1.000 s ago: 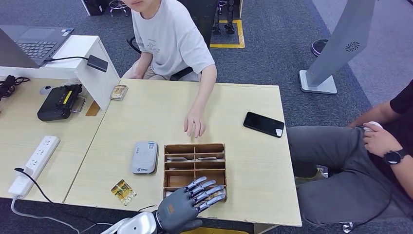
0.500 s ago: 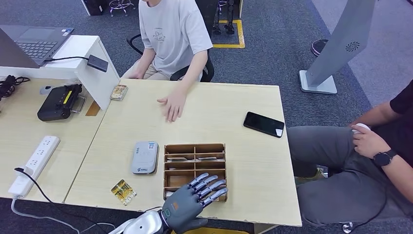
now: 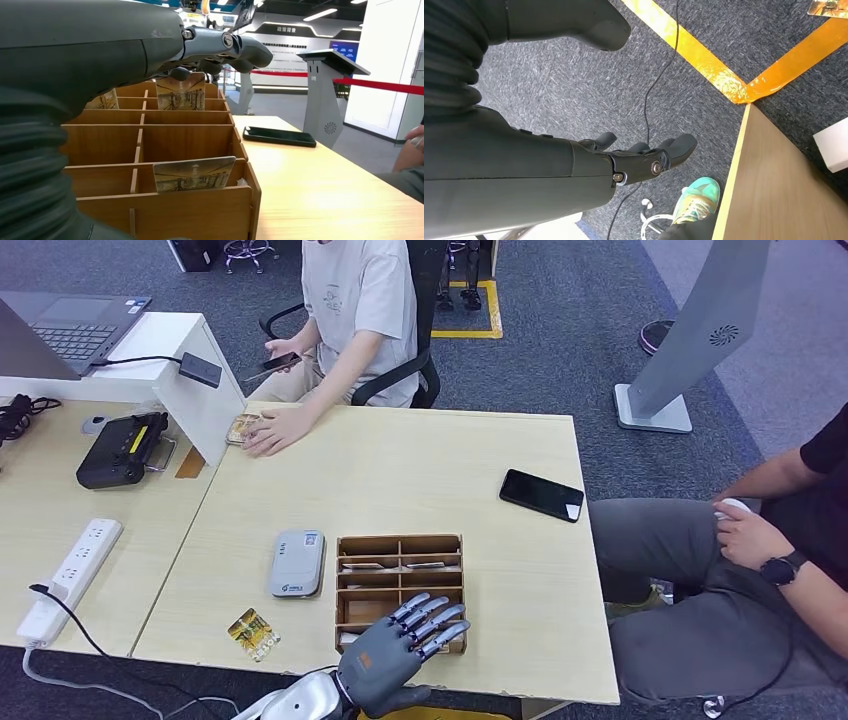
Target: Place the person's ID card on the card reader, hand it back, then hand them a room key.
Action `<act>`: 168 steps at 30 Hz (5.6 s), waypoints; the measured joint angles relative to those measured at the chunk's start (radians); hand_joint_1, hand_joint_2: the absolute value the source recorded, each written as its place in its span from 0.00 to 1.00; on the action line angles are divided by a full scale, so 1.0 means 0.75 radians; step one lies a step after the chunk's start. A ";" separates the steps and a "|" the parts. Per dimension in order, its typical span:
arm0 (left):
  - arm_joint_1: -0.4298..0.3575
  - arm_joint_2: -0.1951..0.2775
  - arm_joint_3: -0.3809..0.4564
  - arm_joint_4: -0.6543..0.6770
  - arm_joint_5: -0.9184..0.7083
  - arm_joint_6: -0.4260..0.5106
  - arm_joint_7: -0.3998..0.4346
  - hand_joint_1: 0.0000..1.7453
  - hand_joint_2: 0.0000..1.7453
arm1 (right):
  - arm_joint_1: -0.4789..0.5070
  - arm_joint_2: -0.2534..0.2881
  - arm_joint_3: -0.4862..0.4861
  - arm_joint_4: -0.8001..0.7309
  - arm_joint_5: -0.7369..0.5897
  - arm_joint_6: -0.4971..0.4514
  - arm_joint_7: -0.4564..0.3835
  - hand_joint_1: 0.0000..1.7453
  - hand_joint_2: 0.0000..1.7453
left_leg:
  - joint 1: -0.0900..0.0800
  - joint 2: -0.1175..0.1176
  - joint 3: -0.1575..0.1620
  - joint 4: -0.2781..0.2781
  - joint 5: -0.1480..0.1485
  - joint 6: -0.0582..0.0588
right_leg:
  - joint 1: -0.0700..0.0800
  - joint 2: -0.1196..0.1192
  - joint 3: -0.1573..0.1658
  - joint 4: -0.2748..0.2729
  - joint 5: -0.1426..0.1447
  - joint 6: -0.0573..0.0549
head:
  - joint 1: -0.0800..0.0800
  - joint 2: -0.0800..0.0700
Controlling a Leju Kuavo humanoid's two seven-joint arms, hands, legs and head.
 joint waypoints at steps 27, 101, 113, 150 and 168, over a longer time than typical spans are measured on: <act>0.000 -0.022 0.074 0.086 0.019 0.000 0.003 0.00 1.00 | 0.000 0.000 0.021 0.000 -0.005 -0.002 0.008 0.00 1.00 | 0.000 0.000 0.000 0.000 0.000 0.000 | 0.000 0.000 0.000 0.000 0.000 0.000 | 0.000 0.000; -0.205 0.298 0.574 -0.459 0.124 -0.019 0.094 1.00 1.00 | 0.000 0.000 0.033 0.008 -0.065 -0.040 -0.030 0.00 1.00 | 0.000 0.000 0.001 0.000 0.001 -0.001 | 0.000 0.000 -0.001 0.003 0.000 0.000 | 0.000 0.000; -0.269 0.263 0.730 -0.110 -0.205 0.119 0.295 1.00 1.00 | 0.005 0.000 0.064 0.007 -0.060 -0.040 -0.009 0.00 1.00 | 0.000 0.002 0.000 0.000 0.001 -0.001 | 0.000 0.003 -0.002 0.003 0.000 -0.001 | 0.000 0.000; -0.262 0.256 0.775 -0.027 -0.187 0.116 0.278 0.00 1.00 | 0.011 0.001 0.094 0.007 -0.068 -0.040 0.012 0.00 1.00 | 0.000 0.002 0.000 0.000 0.001 -0.001 | 0.000 0.002 -0.002 0.003 0.000 -0.001 | 0.000 0.000; -0.014 0.285 0.985 -0.095 0.066 0.250 0.189 0.00 1.00 | 0.058 0.002 0.096 0.019 -0.132 -0.130 -0.027 0.00 1.00 | 0.001 0.003 0.000 -0.001 0.000 -0.003 | 0.001 0.004 -0.002 0.003 -0.001 -0.001 | 0.000 0.000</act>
